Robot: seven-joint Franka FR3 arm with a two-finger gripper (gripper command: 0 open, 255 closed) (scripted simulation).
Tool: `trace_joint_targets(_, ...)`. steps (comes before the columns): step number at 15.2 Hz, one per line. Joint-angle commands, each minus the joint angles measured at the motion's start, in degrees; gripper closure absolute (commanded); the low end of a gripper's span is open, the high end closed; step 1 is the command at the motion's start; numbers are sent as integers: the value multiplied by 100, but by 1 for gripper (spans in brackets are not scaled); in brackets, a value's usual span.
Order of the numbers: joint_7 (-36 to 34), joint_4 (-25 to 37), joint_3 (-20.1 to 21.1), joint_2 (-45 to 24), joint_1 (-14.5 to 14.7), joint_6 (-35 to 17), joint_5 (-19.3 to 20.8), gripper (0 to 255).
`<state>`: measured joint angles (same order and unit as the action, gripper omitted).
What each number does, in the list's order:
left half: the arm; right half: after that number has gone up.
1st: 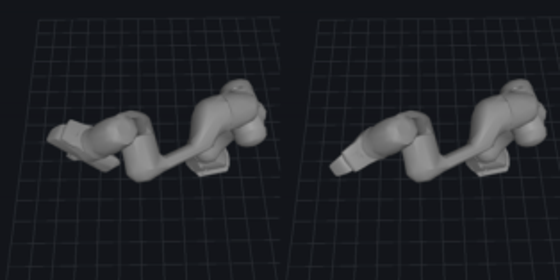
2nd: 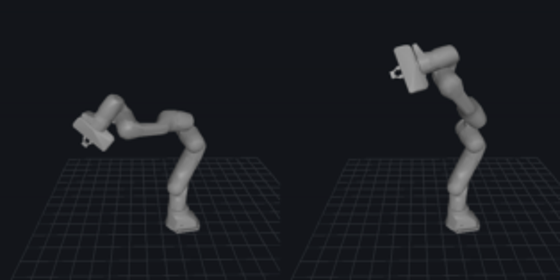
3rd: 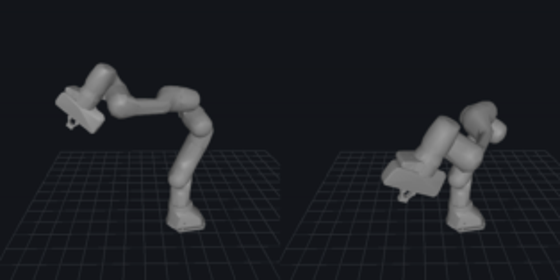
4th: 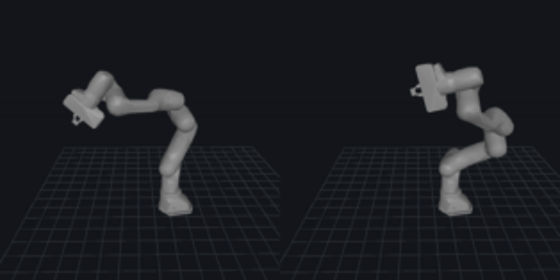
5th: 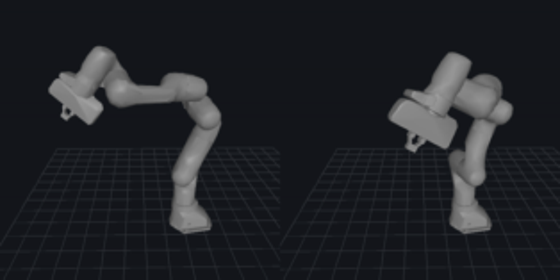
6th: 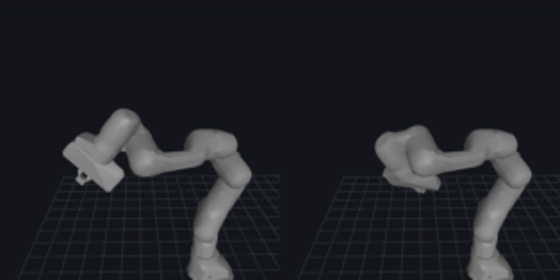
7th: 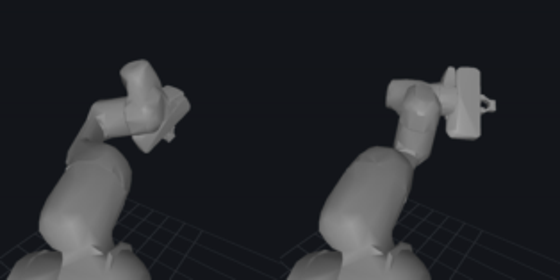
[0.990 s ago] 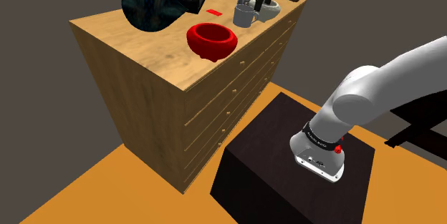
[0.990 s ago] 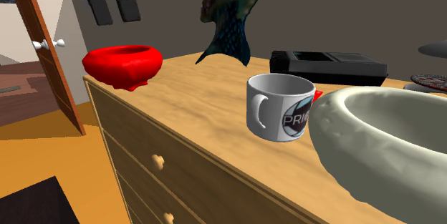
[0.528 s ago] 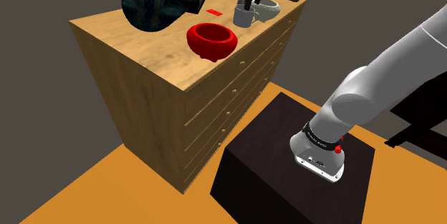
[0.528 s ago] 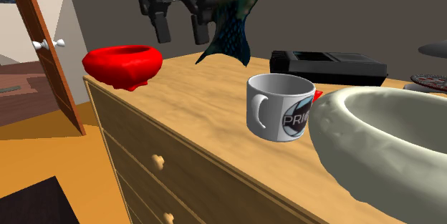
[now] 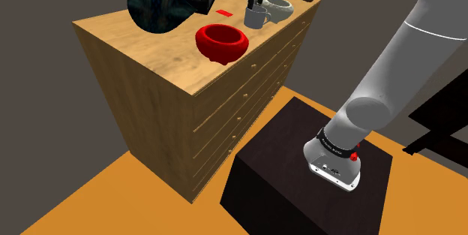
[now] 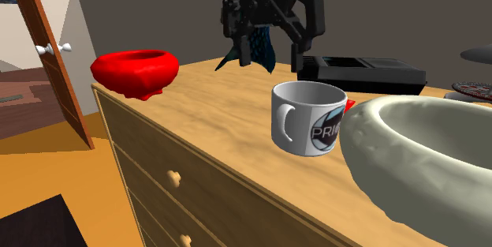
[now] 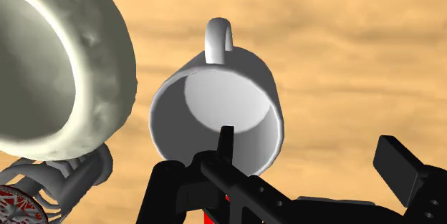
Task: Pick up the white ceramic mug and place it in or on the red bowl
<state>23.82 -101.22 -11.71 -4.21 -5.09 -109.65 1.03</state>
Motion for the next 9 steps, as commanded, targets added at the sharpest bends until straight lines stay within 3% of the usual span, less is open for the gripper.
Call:
trace_joint_targets(1, 96, 340, -29, -322, -47, 32, -84, 0)
trace_joint_targets(9, 115, -80, -28, -450, -62, -513, -113, 0)
